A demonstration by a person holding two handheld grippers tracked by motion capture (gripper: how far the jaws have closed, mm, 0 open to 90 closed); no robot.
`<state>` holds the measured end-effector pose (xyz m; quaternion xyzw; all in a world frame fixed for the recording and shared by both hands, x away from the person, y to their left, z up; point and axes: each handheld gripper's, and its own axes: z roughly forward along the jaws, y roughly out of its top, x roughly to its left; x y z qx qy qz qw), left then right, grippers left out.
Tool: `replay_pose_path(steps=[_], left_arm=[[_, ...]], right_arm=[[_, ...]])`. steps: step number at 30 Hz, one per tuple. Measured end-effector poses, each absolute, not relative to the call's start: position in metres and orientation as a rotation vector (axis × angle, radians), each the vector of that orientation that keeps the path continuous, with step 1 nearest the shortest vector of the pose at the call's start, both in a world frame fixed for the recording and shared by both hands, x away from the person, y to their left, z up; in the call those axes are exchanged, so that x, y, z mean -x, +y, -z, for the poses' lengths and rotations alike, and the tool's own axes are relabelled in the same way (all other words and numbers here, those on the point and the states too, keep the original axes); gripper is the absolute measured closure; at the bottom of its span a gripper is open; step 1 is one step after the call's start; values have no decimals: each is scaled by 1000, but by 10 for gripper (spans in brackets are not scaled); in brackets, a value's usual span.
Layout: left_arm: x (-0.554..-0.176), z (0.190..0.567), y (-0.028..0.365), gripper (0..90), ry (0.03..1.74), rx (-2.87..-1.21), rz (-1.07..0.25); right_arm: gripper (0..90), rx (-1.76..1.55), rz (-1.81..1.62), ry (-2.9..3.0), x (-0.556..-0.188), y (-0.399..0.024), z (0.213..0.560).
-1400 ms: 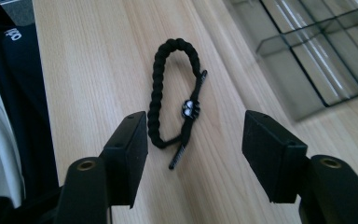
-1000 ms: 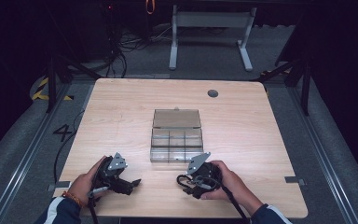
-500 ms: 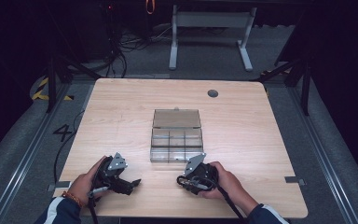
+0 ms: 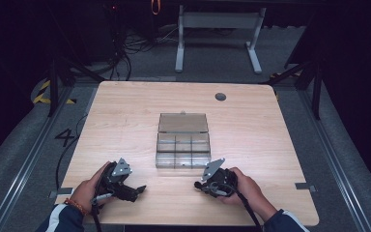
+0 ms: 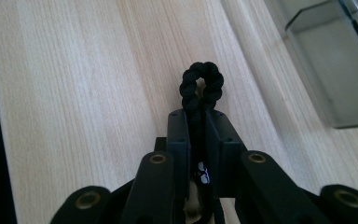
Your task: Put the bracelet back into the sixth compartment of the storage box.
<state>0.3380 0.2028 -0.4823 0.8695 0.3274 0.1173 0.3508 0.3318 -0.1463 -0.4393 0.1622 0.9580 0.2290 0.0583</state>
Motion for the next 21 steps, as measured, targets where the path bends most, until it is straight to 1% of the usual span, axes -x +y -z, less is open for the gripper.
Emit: replay_pose_path(steps=[21], left_arm=[[-338, 482, 203, 0, 848, -2251, -304]], right_arm=[[817, -537, -767, 2829, -332, -182, 414]])
